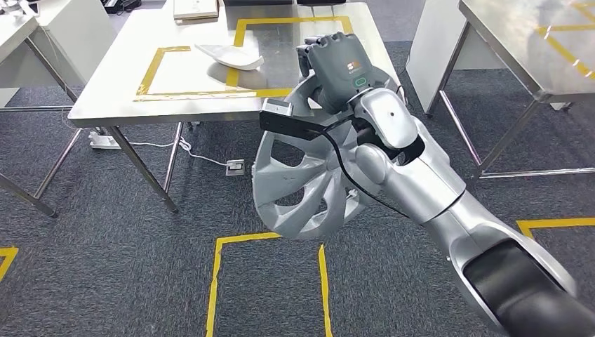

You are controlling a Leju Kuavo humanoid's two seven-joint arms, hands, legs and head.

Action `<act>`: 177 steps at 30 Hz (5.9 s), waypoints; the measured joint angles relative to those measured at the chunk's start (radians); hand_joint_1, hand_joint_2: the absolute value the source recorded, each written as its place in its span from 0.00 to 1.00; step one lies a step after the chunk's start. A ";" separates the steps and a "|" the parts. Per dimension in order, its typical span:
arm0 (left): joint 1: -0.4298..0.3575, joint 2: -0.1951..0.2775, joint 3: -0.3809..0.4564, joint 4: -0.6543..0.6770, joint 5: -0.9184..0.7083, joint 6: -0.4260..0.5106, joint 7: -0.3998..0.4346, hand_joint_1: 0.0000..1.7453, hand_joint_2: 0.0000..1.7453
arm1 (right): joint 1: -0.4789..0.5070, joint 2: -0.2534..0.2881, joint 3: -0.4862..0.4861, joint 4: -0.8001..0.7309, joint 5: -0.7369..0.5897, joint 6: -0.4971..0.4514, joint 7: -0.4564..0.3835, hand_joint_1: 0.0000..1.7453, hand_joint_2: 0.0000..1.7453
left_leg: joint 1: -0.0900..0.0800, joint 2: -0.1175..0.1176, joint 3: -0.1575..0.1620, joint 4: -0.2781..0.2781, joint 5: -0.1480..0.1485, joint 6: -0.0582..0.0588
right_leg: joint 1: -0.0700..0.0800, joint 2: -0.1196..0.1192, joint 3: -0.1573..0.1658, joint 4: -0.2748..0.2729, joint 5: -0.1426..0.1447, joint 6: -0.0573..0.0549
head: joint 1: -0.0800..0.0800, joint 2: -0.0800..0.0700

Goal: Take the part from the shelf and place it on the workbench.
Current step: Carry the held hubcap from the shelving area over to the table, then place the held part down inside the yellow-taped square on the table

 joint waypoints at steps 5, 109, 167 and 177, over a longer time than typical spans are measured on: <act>0.001 0.000 0.000 0.000 0.002 -0.002 -0.002 0.00 1.00 | -0.001 0.000 -0.001 0.003 0.000 0.000 0.000 1.00 1.00 | -0.006 -0.004 0.042 -0.060 -0.022 0.025 | 0.003 -0.003 0.010 0.009 0.004 0.028 | 0.000 0.000; -0.006 0.000 -0.005 0.004 -0.026 -0.013 0.014 0.00 1.00 | -0.039 -0.090 -0.101 0.213 -0.032 -0.062 -0.015 1.00 1.00 | -0.022 -0.014 0.182 -0.097 -0.122 0.026 | 0.026 0.014 -0.139 -0.053 0.183 -0.004 | -0.020 0.000; -0.016 0.000 -0.043 0.001 -0.051 -0.053 0.020 0.00 0.00 | -0.084 -0.119 -0.146 0.196 -0.011 -0.019 0.019 0.00 0.00 | -0.011 -0.010 0.167 -0.097 -0.111 0.008 | 0.011 0.012 -0.127 -0.030 0.137 0.003 | -0.017 0.000; -0.016 0.000 -0.043 0.002 -0.049 -0.054 0.011 0.00 0.00 | -0.070 -0.119 -0.146 0.196 -0.002 -0.019 0.023 0.00 0.00 | -0.012 -0.011 0.167 -0.095 -0.111 0.007 | 0.010 0.012 -0.124 -0.031 0.138 0.005 | -0.017 0.000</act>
